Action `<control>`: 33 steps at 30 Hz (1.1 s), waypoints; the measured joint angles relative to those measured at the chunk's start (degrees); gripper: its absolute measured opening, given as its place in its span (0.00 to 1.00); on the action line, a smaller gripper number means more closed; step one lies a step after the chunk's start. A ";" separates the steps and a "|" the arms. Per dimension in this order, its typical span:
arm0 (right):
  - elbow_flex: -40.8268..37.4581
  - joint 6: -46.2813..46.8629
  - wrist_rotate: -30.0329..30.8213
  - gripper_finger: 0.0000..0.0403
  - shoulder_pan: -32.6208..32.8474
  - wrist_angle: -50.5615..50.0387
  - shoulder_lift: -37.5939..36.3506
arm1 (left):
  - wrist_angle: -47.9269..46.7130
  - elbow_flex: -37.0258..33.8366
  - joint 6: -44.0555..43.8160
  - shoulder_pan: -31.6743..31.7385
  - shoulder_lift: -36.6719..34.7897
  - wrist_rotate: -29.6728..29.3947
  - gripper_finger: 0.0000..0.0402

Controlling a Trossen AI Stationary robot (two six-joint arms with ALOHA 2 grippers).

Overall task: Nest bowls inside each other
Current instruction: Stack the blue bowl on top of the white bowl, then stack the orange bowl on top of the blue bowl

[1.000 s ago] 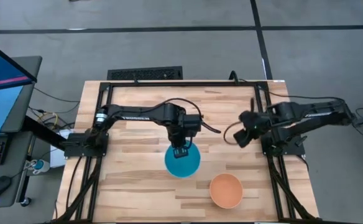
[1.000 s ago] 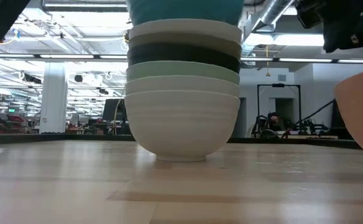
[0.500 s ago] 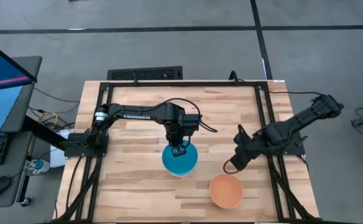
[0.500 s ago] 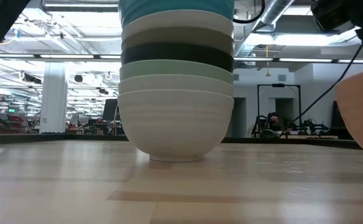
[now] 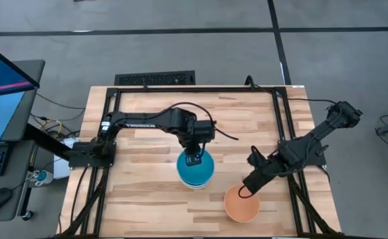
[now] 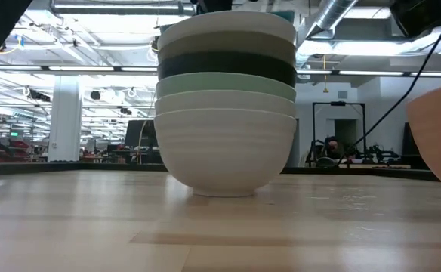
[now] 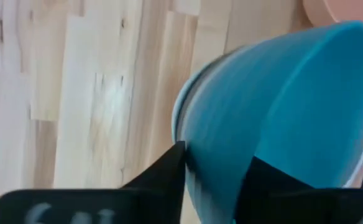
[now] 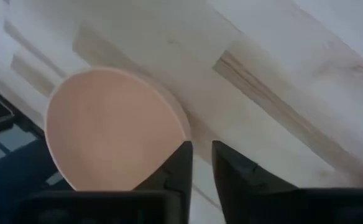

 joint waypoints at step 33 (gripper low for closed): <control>0.04 4.74 -5.37 0.55 4.31 8.64 4.94 | 2.23 -3.07 3.45 -0.12 -1.80 2.82 0.35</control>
